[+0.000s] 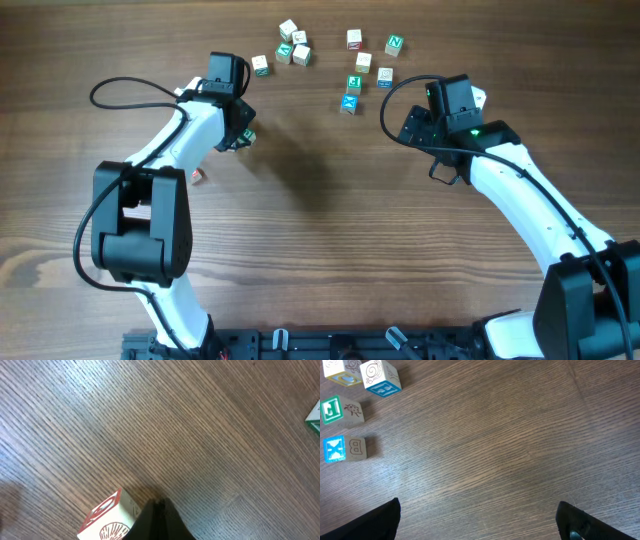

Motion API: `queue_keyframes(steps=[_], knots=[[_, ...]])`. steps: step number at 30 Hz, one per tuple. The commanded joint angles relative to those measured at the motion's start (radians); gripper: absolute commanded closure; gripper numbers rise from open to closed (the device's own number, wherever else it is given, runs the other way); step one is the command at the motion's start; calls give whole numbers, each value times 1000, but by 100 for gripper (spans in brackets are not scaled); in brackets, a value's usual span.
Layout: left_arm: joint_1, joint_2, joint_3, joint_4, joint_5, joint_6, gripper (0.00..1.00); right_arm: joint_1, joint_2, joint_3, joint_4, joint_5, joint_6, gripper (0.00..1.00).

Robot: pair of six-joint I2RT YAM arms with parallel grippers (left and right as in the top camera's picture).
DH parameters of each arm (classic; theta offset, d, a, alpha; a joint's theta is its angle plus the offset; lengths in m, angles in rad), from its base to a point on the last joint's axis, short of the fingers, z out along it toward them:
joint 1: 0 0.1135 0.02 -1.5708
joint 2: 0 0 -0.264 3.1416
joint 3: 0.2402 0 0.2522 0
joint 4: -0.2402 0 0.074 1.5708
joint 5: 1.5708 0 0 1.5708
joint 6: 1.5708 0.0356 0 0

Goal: Form a circle

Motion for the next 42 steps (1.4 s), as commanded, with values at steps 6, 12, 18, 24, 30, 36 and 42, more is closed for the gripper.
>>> queue_keyframes(steps=[6,12,18,24,30,36,42], knots=[[1,-4,10,-16,-17,-43,96,2,-7,-1,2,18,8,0],[1,-4,10,-18,-16,-48,96,2,-7,-1,2,18,8,0],[1,-4,10,39,-16,-49,96,2,-7,-1,2,18,8,0],[-8,-57,10,55,17,-52,96,2,-7,-1,2,18,8,0],[-108,-157,10,-6,10,-46,96,2,-7,-1,2,18,8,0],[-198,-158,10,-165,-64,-177,96,2,-7,-1,2,18,8,0],[-208,-158,-6,-224,-69,-192,96,2,-7,-1,2,18,8,0]])
